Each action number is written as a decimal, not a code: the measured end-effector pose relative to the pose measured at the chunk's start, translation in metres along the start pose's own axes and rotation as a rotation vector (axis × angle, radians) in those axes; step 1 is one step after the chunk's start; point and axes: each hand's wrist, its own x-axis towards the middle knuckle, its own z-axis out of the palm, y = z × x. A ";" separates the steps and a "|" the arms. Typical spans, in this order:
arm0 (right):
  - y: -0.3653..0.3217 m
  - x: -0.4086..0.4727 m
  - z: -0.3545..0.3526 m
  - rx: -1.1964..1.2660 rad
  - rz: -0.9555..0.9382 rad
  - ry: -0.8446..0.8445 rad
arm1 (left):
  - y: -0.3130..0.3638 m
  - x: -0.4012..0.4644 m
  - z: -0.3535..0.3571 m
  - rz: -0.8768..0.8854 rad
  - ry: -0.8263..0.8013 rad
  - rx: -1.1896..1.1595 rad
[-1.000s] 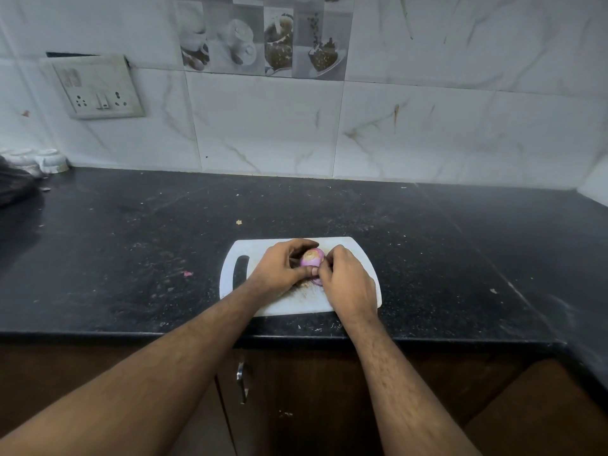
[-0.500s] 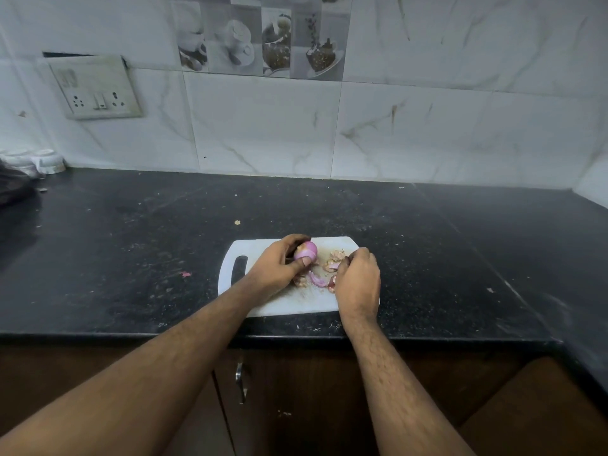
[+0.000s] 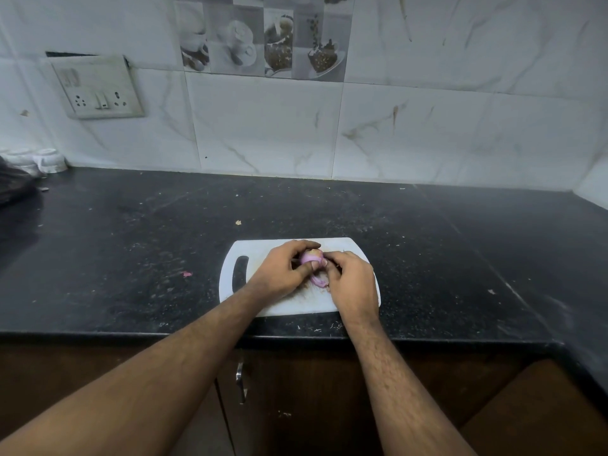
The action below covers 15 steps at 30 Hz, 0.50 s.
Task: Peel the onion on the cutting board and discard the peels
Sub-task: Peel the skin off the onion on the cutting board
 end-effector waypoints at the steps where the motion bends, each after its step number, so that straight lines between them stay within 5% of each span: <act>1: 0.000 0.000 0.000 0.005 0.007 0.003 | 0.000 0.000 0.001 0.005 0.001 0.017; 15: -0.004 -0.002 -0.002 0.010 0.129 -0.028 | 0.002 -0.001 0.000 0.075 -0.031 0.195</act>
